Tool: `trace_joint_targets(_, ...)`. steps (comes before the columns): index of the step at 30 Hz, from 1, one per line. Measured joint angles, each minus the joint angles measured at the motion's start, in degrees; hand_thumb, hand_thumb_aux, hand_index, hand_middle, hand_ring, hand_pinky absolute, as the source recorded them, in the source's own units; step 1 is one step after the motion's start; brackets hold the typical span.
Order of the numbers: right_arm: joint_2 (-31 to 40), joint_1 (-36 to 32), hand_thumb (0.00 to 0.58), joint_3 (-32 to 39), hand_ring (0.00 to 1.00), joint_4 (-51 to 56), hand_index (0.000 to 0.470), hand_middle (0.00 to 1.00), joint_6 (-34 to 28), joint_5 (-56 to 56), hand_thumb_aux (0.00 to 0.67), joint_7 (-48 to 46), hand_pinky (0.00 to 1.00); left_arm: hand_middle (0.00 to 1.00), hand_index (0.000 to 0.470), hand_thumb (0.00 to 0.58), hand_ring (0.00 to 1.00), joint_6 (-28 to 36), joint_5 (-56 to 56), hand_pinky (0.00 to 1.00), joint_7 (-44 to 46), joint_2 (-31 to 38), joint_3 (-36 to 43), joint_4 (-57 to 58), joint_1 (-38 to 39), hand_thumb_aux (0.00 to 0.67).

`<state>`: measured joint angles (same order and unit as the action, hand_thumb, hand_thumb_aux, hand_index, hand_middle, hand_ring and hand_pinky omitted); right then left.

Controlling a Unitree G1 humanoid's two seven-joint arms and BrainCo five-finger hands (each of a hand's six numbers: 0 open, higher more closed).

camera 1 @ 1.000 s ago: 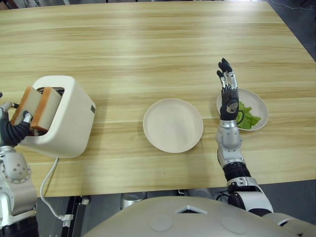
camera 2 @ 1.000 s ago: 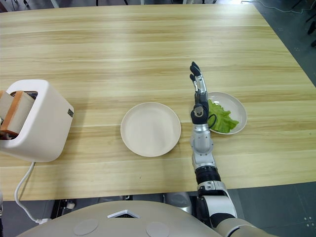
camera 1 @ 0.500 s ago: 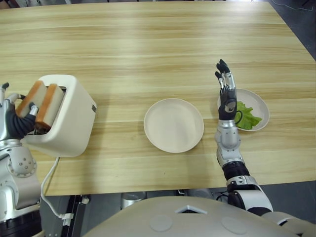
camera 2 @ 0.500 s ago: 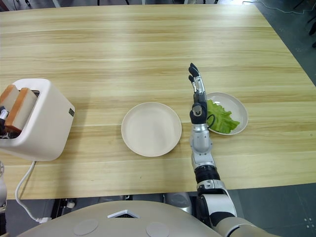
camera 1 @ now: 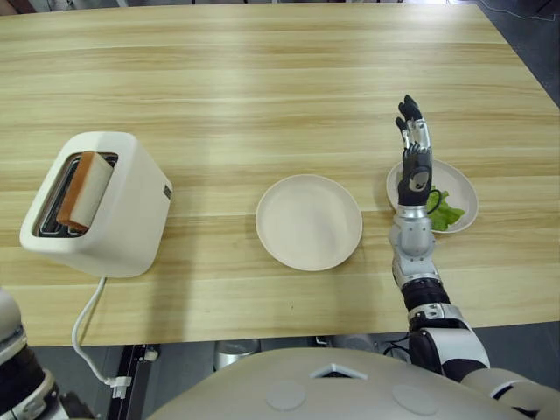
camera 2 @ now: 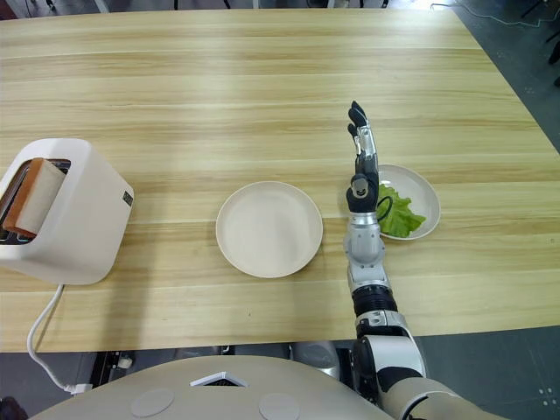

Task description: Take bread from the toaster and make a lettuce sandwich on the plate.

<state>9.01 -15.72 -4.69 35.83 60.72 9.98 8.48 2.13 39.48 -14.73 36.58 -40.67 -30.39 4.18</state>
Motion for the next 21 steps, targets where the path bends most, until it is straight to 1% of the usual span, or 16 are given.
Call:
trace_joint_targets(4, 5.50, 0.24, 0.000, -3.37, 0.00, 0.01, 0.000, 0.00, -0.73, 5.12, 0.000, 4.23, 0.00, 1.00, 0.460, 0.580, 1.00, -2.37, -4.25, 1.00, 5.08, 0.85, 9.28, -1.26, -7.04, 0.670)
trace_joint_targets(5, 8.27, 0.70, 0.000, -4.15, 0.00, 0.00, 0.000, 0.00, -2.27, 8.55, 0.000, 6.92, 0.00, 1.00, 0.460, 0.580, 1.00, -2.69, -7.45, 1.00, 7.93, 0.19, 13.36, -1.30, -9.82, 0.670)
trace_joint_targets(7, 12.29, 1.30, 0.000, -5.36, 0.00, -0.02, 0.000, 0.00, -5.06, 13.88, 0.000, 10.99, 0.00, 1.00, 0.460, 0.580, 1.00, -2.96, -11.56, 1.00, 11.97, -1.65, 19.02, -1.31, -12.45, 0.670)
trace_joint_targets(9, 18.94, 3.16, 0.000, -5.62, 0.00, 0.59, 0.000, 0.00, -11.35, 21.16, 0.000, 17.46, 0.00, 1.00, 0.460, 0.580, 1.00, -2.81, -17.29, 1.00, 18.38, -5.26, 28.22, -0.53, -15.41, 0.670)
trace_joint_targets(10, 21.04, 3.50, 0.000, -5.78, 0.00, 1.17, 0.000, 0.00, -13.78, 23.26, 0.000, 19.62, 0.00, 1.00, 0.460, 0.580, 1.00, -2.68, -19.02, 1.00, 20.63, -6.41, 31.58, -0.06, -15.81, 0.670)
trace_joint_targets(12, 25.71, 4.90, 0.000, -5.58, 0.00, 2.11, 0.000, 0.00, -20.50, 28.76, 0.000, 25.56, 0.00, 1.00, 0.460, 0.580, 1.00, -1.66, -23.42, 1.00, 26.36, -9.34, 38.73, 2.45, -17.59, 0.670)
trace_joint_targets(14, 28.84, 5.52, 0.000, -4.71, 0.00, 3.65, 0.000, 0.00, -26.52, 32.89, 0.000, 30.25, 0.00, 1.00, 0.460, 0.580, 1.00, -0.66, -26.51, 1.00, 31.02, -11.23, 43.82, 5.51, -19.15, 0.670)
trace_joint_targets(17, 30.78, 5.62, 0.000, -2.49, 0.00, 6.97, 0.000, 0.00, -31.88, 35.21, 0.000, 33.88, 0.00, 1.00, 0.460, 0.580, 1.00, -0.04, -29.24, 1.00, 36.37, -13.26, 48.61, 11.91, -21.38, 0.670)
trace_joint_targets(21, 32.02, 4.87, 0.000, 2.36, 0.00, 11.58, 0.000, 0.00, -35.75, 37.62, 0.000, 36.94, 0.00, 1.00, 0.460, 0.580, 1.00, 0.90, -31.14, 1.00, 42.20, -15.35, 53.93, 23.95, -23.15, 0.670)
